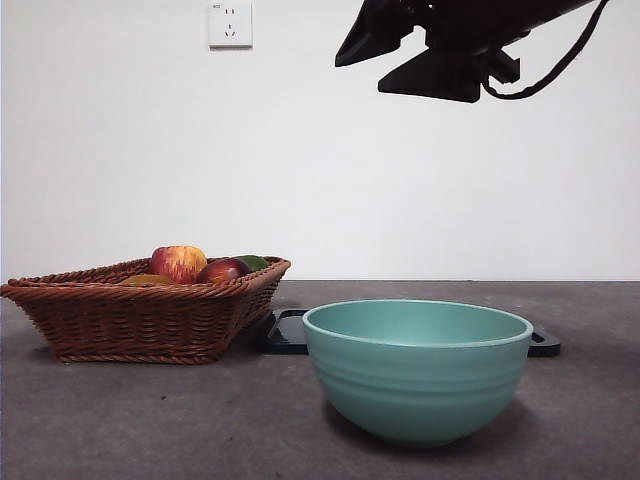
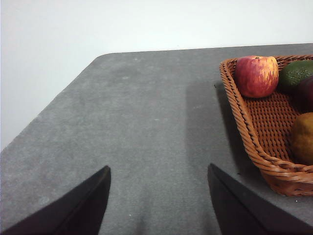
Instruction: Pick up the wifruite, put it on the bowl, pick up the plate, put it on desk
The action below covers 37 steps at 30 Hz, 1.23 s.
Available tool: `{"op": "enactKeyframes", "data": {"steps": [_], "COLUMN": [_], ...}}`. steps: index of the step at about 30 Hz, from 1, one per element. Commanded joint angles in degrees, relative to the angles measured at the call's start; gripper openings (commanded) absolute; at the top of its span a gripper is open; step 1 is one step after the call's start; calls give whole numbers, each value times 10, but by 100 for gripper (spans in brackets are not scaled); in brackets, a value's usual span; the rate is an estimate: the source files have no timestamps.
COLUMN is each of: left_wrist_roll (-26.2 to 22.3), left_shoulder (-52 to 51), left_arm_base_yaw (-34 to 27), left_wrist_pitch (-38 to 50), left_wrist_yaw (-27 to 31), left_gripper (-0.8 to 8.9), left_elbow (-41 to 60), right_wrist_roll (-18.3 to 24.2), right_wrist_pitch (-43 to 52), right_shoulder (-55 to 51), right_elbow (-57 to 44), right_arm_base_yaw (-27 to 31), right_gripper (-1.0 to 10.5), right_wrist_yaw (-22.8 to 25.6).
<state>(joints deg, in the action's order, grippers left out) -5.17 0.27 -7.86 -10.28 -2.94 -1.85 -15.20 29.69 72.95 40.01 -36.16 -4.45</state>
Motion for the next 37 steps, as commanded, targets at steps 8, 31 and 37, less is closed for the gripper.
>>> {"op": "enactKeyframes", "data": {"steps": [8, 31, 37], "left_wrist_roll": [3, 3, 3], "left_shoulder": [-1, -1, -1], "left_arm_base_yaw": [-2, -2, -2], "left_wrist_pitch": [-4, -4, -4], "left_wrist_yaw": [0, 0, 0], "left_gripper": [309, 309, 309], "left_elbow": [12, 12, 12], "right_wrist_roll": [5, 44, 63], "right_wrist_pitch": [8, -61, -262], "right_shoulder": [4, -132, -241], "right_elbow": [3, 3, -1], "right_arm_base_yaw": [-5, 96, 243], "right_gripper": [268, 268, 268], "right_wrist_yaw": [1, -2, -2]}}
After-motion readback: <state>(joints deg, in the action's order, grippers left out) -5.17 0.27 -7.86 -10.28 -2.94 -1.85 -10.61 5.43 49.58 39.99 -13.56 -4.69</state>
